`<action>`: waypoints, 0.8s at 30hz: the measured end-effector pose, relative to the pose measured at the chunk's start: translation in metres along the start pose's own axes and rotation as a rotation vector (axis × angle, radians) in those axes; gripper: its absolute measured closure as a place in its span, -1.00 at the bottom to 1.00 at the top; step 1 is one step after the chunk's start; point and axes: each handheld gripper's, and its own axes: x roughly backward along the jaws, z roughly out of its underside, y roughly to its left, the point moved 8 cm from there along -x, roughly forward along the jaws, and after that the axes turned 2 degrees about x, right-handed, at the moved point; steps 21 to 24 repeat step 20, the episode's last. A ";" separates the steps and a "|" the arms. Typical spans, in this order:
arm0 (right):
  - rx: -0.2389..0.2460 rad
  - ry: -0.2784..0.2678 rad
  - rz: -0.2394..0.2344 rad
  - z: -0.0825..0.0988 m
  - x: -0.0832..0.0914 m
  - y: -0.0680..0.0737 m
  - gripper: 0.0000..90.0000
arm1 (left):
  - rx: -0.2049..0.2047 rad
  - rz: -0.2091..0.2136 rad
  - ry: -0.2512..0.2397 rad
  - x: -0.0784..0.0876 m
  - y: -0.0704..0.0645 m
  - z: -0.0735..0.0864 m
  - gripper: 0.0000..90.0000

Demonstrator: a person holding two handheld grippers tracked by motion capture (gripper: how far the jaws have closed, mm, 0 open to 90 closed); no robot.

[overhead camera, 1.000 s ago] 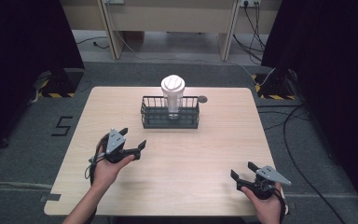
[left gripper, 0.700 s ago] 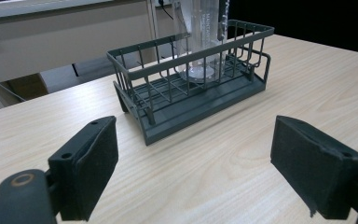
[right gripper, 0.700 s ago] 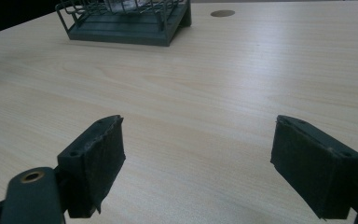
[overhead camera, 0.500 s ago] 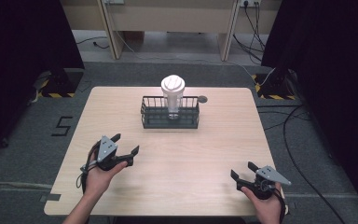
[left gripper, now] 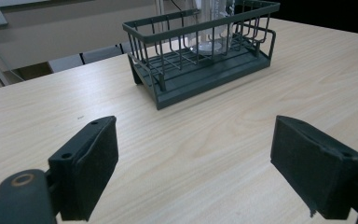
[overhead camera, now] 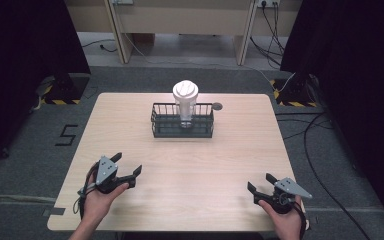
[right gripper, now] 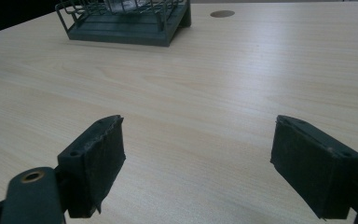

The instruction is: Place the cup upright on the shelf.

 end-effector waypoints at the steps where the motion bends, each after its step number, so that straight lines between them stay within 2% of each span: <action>1: 0.000 0.000 0.000 0.000 0.000 0.000 -0.60 | 0.002 -0.001 0.000 0.001 0.000 0.002 -0.68; 8: 0.000 0.000 0.001 0.000 0.000 0.000 -0.60 | 0.012 -0.024 0.015 0.007 0.004 0.019 -0.68; 12: 0.005 0.000 0.000 0.000 0.000 0.000 -0.60 | 0.031 -0.023 0.010 0.010 0.001 0.026 -0.67; 17: 0.021 0.009 -0.001 0.000 -0.001 0.002 -0.60 | 0.037 -0.020 -0.007 0.012 0.001 0.025 -0.67; 24: 0.021 0.009 0.001 0.000 -0.001 0.002 -0.61 | 0.042 -0.017 -0.004 0.011 0.001 0.026 -0.67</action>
